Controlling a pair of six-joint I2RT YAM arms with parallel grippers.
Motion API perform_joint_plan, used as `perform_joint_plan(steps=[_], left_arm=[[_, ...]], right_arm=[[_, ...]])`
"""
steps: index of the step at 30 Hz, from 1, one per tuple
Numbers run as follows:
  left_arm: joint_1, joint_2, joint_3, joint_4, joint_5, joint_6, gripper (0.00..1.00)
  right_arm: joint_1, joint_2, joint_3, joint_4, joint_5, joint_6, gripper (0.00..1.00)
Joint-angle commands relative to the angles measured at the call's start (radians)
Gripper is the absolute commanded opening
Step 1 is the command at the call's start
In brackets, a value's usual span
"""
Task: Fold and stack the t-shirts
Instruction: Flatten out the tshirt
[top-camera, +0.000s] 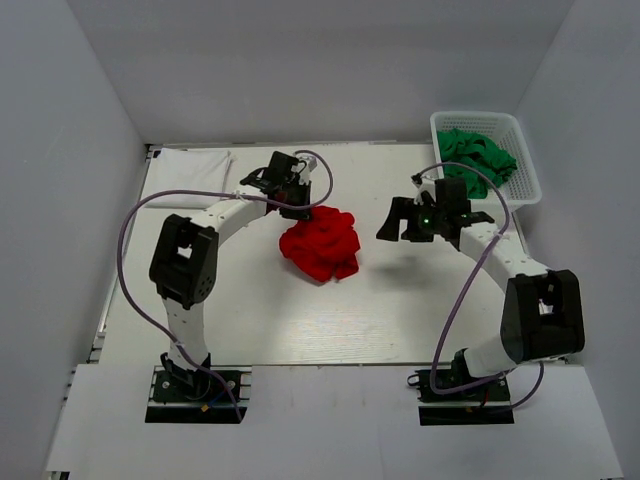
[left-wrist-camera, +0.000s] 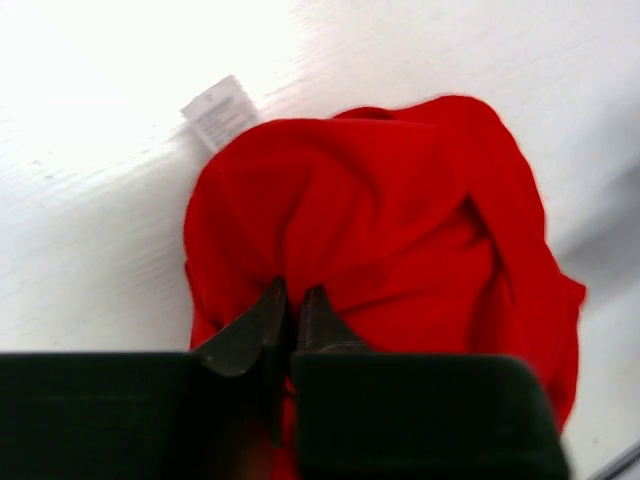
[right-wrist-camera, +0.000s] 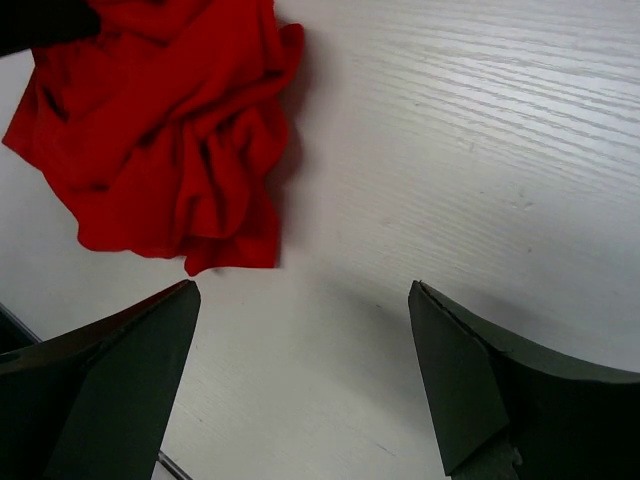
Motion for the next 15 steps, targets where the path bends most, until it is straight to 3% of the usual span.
perform_joint_plan(steps=[1, 3, 6, 15], left_arm=[[0.004, -0.073, -0.014, 0.001, -0.095, -0.037, 0.1], [0.004, -0.129, -0.06, 0.055, -0.096, -0.054, 0.04], [0.004, -0.173, -0.096, 0.094, -0.096, -0.063, 0.03], [0.004, -0.225, -0.107, 0.103, -0.08, -0.074, 0.06]], right_arm=[[0.064, 0.004, 0.012, 0.025, 0.049, -0.052, 0.9], [0.125, 0.046, 0.035, -0.008, 0.086, -0.108, 0.9], [0.21, 0.096, 0.046, -0.004, 0.141, -0.138, 0.9], [0.351, 0.202, 0.035, 0.177, 0.287, -0.078, 0.9]])
